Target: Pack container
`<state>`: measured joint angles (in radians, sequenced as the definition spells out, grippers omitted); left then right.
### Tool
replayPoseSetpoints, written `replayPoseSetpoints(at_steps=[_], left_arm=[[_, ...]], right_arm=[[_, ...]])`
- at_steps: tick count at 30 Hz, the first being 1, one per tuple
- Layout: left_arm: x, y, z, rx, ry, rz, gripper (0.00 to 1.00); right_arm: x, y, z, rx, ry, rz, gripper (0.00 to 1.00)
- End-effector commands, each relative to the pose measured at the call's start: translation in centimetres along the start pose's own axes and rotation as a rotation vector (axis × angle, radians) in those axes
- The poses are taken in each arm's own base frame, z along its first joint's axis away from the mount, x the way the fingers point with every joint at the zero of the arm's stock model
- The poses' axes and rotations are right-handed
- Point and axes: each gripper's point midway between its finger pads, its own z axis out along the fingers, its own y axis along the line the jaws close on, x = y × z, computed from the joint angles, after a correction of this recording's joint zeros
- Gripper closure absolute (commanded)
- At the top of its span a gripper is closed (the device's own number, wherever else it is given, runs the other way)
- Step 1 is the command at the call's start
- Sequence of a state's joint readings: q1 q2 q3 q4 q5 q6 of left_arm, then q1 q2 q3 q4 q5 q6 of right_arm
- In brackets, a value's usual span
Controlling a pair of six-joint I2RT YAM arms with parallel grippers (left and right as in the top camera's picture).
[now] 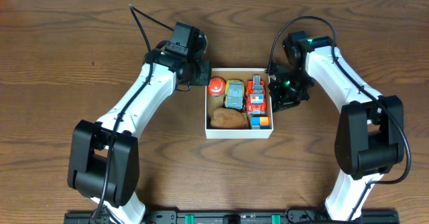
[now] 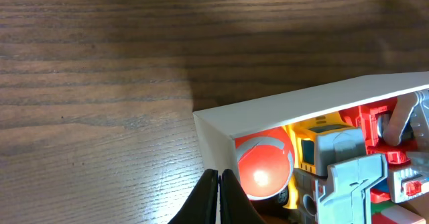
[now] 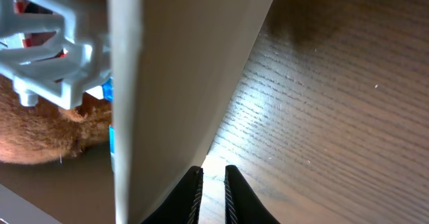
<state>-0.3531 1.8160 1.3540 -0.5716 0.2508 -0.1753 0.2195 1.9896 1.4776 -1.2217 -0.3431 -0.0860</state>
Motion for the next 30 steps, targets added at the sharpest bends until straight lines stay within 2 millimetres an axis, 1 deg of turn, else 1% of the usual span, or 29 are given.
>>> replayPoseSetpoints(at_steps=[1,5,8,11,13,14,15,16,17,18,19,20,23,24,25,26,27,29,30], left_arm=[[-0.1,-0.3,0.0,0.021,-0.001,0.023,0.94],[-0.3,0.8,-0.7,0.007,0.005,-0.003,0.94],[-0.6,1.7,-1.7,-0.009,0.003,0.001,0.95],[-1.1,3.6,-3.5,-0.081,-0.031,-0.021,0.94],[-1.7,4.9,-4.9,-0.138,-0.068,-0.028,0.93],[-2.1,5.6,-5.8,-0.167,-0.091,-0.017,0.85],[-2.6,6.4,-6.9,-0.204,-0.121,-0.006,0.68],[-2.9,7.1,-7.7,-0.231,-0.141,-0.007,0.49],[-3.4,8.0,-8.7,-0.271,-0.173,-0.017,0.34],[-3.8,8.9,-9.5,-0.302,-0.201,-0.029,0.22],[-4.3,9.8,-10.4,-0.329,-0.233,-0.045,0.09],[-4.9,10.8,-11.2,-0.351,-0.264,-0.064,0.02],[-6.1,13.3,-12.7,-0.379,-0.33,-0.114,0.02],[-6.3,14.1,-13.0,-0.388,-0.341,-0.129,0.02],[-6.2,14.6,-13.2,-0.395,-0.343,-0.14,0.02],[-6.1,15.1,-13.3,-0.401,-0.343,-0.15,0.02],[-6.1,15.5,-13.5,-0.406,-0.343,-0.158,0.02],[-5.5,16.1,-13.5,-0.415,-0.321,-0.168,0.02],[-5.4,16.3,-13.6,-0.42,-0.315,-0.16,0.02]], right_arm=[[-0.3,1.4,0.4,-0.046,-0.008,-0.044,0.85],[-0.7,-0.2,0.3,0.038,-0.022,-0.027,0.86],[-1.5,-2.2,-0.3,0.137,-0.057,0.042,0.85],[-2.3,-4.1,-1.6,0.239,-0.098,0.101,0.8],[-3.0,-4.9,-2.7,0.289,-0.133,0.114,0.78],[-3.4,-5.1,-3.3,0.308,-0.155,0.113,0.77],[-4.3,-5.4,-4.1,0.33,-0.192,0.112,0.74],[-4.9,-5.5,-4.6,0.338,-0.218,0.11,0.66],[-5.9,-5.6,-5.4,0.348,-0.26,0.105,0.5],[-6.9,-5.6,-6.2,0.351,-0.303,0.1,0.31],[-8.4,-5.5,-7.2,0.351,-0.37,0.093,0.01],[-9.6,-5.6,-8.1,0.352,-0.426,0.087,0.01],[-13.8,-5.6,-10.8,0.354,-0.622,0.06,0.01],[-14.9,-5.7,-11.8,0.36,-0.685,0.054,0.01],[-15.7,-5.9,-12.6,0.371,-0.726,0.053,0.01],[-16.1,-6.3,-13.3,0.398,-0.757,0.052,0.01],[-16.2,-7.0,-14.0,0.441,-0.771,0.051,0.01],[-15.7,-8.5,-15.3,0.501,-0.791,0.104,0.01],[-15.3,-8.9,-15.8,0.497,-0.799,0.144,0.01]])
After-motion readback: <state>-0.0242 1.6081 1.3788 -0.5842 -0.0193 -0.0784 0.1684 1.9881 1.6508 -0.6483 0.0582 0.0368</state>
